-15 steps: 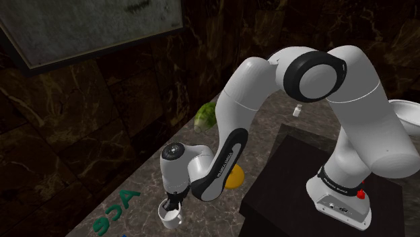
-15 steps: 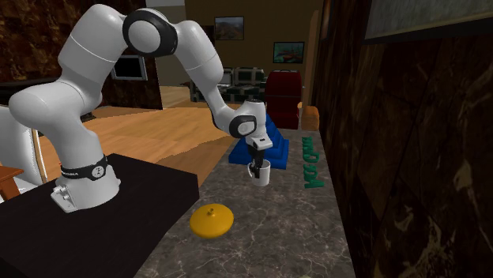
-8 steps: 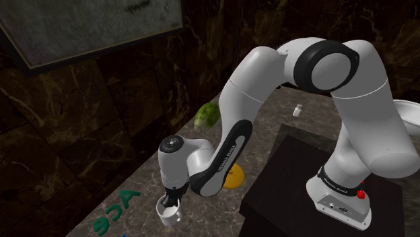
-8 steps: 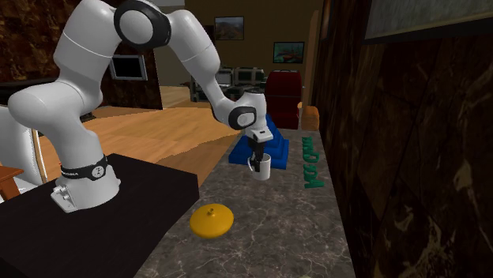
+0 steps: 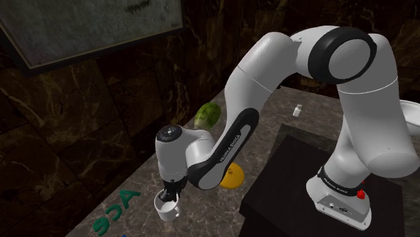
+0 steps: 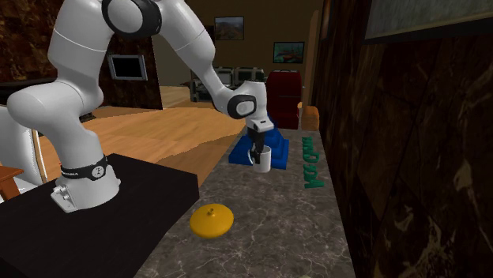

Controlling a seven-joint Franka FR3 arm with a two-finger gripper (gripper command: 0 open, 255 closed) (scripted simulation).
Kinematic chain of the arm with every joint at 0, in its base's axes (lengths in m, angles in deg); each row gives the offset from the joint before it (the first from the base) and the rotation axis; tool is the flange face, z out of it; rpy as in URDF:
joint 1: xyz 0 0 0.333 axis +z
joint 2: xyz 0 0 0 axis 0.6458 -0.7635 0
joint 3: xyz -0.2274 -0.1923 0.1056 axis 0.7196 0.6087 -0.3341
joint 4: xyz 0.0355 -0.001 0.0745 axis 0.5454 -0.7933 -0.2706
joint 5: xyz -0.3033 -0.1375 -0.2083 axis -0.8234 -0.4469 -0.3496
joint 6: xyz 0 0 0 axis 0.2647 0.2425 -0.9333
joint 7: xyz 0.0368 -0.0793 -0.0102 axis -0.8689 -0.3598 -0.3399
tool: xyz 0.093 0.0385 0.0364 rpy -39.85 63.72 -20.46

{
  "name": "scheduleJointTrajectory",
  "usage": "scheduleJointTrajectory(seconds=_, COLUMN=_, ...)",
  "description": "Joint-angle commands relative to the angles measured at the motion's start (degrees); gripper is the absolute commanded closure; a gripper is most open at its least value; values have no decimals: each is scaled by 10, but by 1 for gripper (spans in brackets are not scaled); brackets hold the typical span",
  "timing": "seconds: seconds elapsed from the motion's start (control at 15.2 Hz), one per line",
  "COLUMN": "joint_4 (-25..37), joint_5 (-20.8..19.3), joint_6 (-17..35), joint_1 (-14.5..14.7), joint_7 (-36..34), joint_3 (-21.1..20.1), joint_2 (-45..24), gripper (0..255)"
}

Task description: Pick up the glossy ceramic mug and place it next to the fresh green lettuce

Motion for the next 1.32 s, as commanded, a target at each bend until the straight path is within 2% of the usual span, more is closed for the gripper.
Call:
scheduleJointTrajectory(seconds=0.0, joint_4=-2, joint_5=6, joint_6=-11, joint_1=-4, joint_7=3, joint_3=-6, joint_2=13, gripper=255)
scheduleJointTrajectory(seconds=1.25, joint_4=1, joint_5=71, joint_6=-118, joint_1=-39, joint_7=46, joint_3=-53, joint_2=122, gripper=255)
